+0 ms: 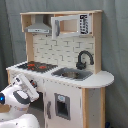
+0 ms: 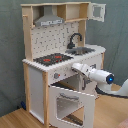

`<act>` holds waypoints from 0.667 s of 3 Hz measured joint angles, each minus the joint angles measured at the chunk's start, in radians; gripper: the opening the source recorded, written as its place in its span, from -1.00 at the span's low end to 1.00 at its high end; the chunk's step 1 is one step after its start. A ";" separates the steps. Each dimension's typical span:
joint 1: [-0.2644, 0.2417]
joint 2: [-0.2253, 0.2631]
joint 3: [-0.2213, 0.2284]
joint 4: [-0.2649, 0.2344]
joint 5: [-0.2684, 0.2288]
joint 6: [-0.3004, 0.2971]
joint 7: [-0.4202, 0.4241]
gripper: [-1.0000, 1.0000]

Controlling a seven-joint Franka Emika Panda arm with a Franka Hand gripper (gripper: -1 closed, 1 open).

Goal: Play with the kitchen

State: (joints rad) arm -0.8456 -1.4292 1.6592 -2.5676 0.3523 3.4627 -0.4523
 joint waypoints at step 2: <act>0.005 0.003 0.010 0.000 0.000 0.000 0.044 1.00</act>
State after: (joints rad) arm -0.8411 -1.4264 1.6696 -2.5673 0.3522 3.4628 -0.4080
